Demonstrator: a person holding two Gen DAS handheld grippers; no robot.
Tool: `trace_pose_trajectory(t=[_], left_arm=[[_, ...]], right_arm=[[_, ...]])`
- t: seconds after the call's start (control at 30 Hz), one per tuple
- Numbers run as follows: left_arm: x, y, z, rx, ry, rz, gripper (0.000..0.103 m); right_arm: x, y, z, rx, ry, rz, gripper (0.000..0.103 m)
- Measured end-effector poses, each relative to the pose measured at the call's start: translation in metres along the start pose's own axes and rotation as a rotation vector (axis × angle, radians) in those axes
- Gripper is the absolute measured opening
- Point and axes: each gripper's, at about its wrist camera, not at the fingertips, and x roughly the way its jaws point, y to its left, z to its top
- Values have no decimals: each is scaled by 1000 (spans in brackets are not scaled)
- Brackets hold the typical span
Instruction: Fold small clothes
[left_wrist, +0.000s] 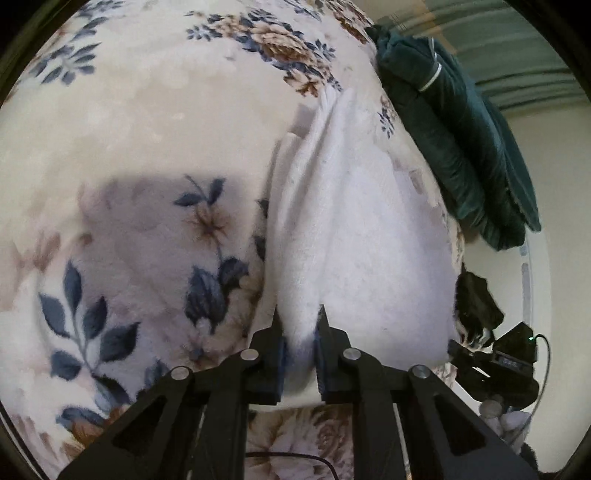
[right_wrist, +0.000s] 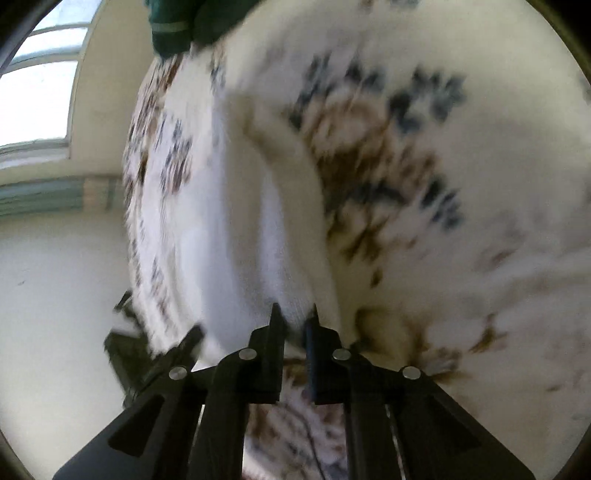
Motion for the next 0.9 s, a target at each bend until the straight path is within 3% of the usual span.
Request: trace_pose_trajectory(t=[0.07,0.17,0.23,0.27,0.3,0.37,0.4,0.53,0.67,0.73,0.77,0.8,0.9], left_arm=[[1,3,-1,-11,12,16,9],[-3,7,-6,-43,33,16,11],[-12,0,-4,-16,28,27,13],[-16,-3,-2,-6,19,37,25],[-20,-7,1,4,7,45,43],[-25,-18,16,35,-29,31,62],[-24,-23,25,55,-45,36,63],[-6,-43,65,131,-68,79,63],[34,-65,101,243,-31,151,63],[54,-69,112,274,-8,184,58],[58,-70,114,285,-1,187,24],[59,-71,114,296,2,193,8],[40,-67,107,295,-45,143,8]], right_arm=[[-5,-2,4,-2,-35,-64,5],[24,-1,8,-54,79,-168,6],[26,4,11,-72,108,-168,10],[24,6,12,-71,125,-144,12],[19,9,15,-69,119,-128,14],[7,18,23,-92,71,-98,21],[3,25,31,-120,50,-90,31],[13,56,70,-186,7,-93,31],[34,85,112,-241,46,-123,33],[54,96,125,-253,102,-144,33],[66,99,130,-264,122,-165,31],[73,105,132,-288,121,-180,9],[61,120,129,-329,20,-205,5]])
